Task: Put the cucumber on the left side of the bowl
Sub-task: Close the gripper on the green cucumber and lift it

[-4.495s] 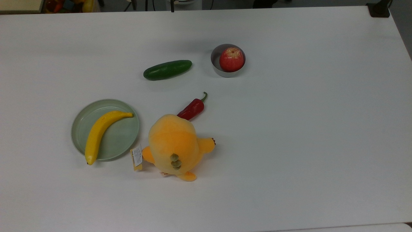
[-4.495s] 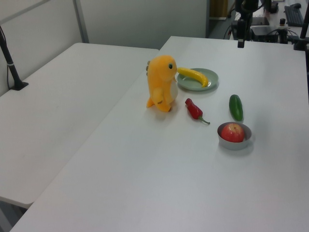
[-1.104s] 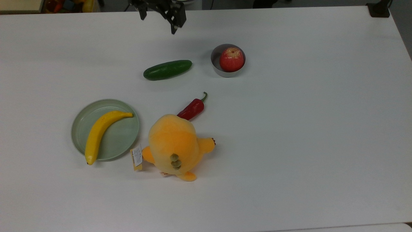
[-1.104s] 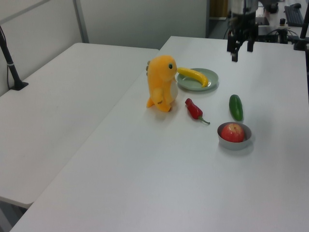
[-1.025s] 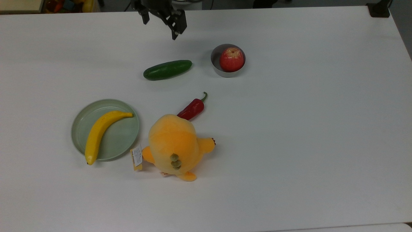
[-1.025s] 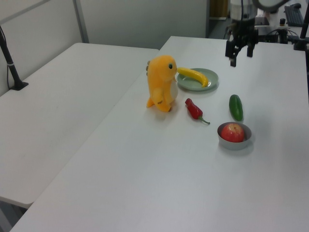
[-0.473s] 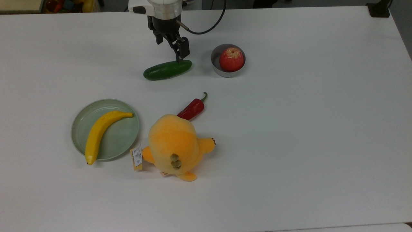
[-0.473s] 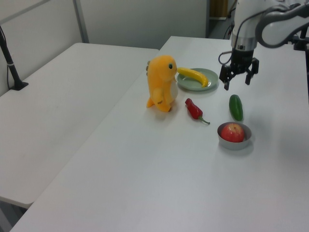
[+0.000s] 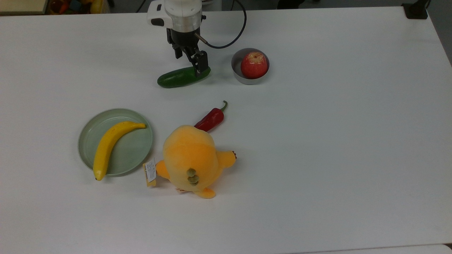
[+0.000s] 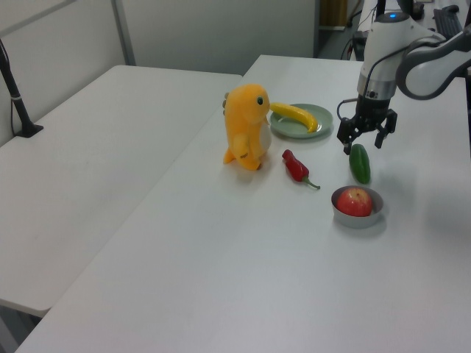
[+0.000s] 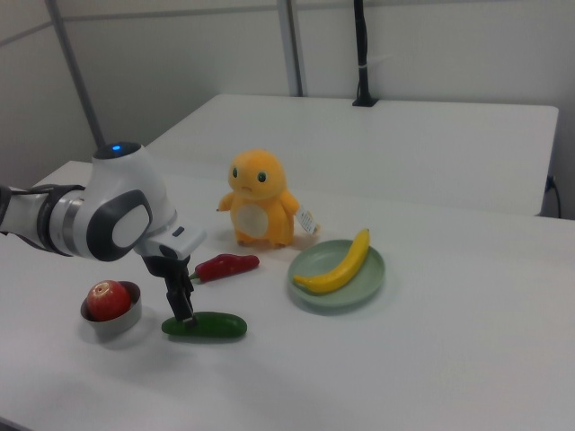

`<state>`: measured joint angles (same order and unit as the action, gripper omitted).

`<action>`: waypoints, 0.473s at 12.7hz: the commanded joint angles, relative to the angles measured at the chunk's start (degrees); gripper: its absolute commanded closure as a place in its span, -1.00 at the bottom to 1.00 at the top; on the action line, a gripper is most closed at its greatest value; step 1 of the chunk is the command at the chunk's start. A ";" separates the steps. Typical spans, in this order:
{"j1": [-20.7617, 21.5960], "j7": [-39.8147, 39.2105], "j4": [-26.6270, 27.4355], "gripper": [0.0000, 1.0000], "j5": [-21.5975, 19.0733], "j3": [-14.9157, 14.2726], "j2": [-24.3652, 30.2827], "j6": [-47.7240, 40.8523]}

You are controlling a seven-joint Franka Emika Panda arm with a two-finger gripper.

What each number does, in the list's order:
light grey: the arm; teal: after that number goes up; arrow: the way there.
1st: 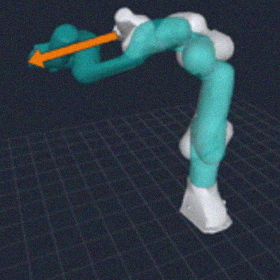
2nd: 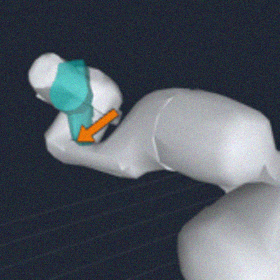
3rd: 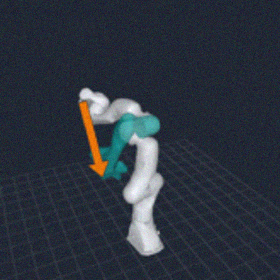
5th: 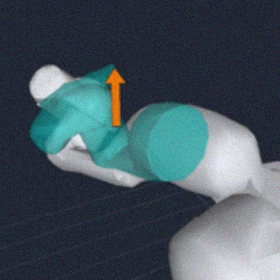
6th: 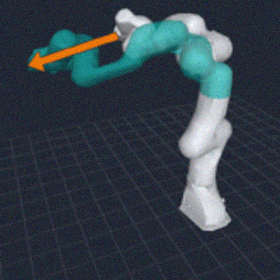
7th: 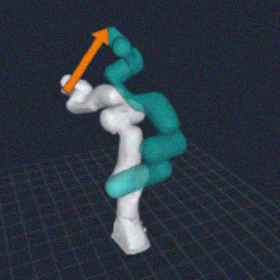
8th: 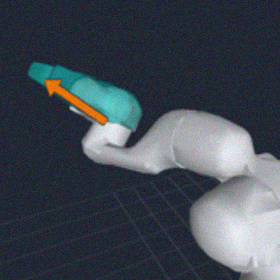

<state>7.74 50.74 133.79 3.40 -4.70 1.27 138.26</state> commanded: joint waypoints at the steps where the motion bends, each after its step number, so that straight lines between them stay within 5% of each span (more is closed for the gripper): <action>1: 0.08 1.03 1.03 -0.90 -0.15 -0.23 -2.05 4.21; 6: -0.53 1.03 1.03 -0.79 -0.24 -0.31 -4.51 8.07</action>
<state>7.46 50.92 134.17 3.40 -4.85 -2.49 143.49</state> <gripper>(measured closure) 0.066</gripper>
